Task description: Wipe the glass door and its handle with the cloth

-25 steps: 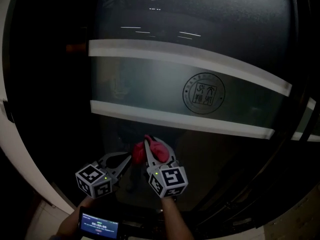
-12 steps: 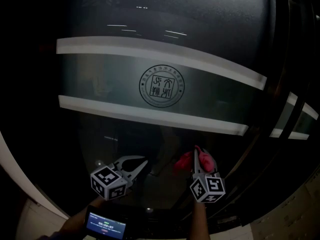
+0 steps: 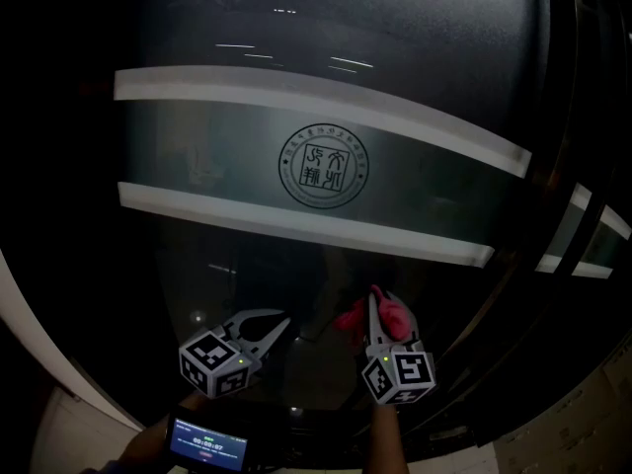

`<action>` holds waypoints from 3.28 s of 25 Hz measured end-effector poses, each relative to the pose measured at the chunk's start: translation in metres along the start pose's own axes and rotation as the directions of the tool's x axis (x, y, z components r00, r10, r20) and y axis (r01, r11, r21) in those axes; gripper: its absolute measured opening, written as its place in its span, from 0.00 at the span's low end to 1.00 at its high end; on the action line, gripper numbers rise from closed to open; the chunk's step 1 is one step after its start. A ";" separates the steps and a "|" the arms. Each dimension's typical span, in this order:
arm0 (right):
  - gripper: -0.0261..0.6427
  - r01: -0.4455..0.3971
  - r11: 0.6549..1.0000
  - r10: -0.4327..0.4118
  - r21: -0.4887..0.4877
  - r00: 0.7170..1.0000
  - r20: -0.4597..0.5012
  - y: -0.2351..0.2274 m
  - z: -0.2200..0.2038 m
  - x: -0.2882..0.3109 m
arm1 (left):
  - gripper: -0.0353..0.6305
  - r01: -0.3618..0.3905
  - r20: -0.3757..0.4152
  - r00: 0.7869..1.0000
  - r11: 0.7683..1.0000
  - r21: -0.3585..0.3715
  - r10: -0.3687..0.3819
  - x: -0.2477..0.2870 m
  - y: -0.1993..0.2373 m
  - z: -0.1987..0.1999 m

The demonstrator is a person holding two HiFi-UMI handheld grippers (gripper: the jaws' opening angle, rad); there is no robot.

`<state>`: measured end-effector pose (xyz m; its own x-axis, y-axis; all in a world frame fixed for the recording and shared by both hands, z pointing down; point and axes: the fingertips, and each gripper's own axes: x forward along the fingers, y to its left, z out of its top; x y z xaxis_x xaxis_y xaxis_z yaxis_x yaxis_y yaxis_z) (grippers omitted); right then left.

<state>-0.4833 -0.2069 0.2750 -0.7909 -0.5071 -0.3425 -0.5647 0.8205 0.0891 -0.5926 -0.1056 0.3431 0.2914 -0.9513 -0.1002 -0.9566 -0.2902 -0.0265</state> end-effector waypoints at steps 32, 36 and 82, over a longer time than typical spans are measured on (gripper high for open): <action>0.11 -0.306 0.950 0.310 0.062 0.948 -0.068 0.244 -0.102 0.075 | 0.08 -0.129 -0.097 0.987 0.992 0.010 0.130 -0.101 0.077 -0.037; 0.11 -0.233 0.971 0.236 0.050 0.968 -0.086 0.159 -0.103 0.039 | 0.08 -0.079 -0.099 0.992 0.997 0.017 0.080 -0.045 0.028 -0.047; 0.11 0.154 0.985 -0.161 -0.073 0.981 -0.105 -0.326 0.089 -0.357 | 0.08 0.463 0.013 0.886 0.885 -0.047 -0.463 0.297 -0.510 0.002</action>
<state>0.0039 -0.2695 0.2854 -0.7101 -0.6574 -0.2520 -0.6952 0.7113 0.1035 -0.0181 -0.2397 0.3245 0.7015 -0.7071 -0.0893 -0.7112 -0.7026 -0.0227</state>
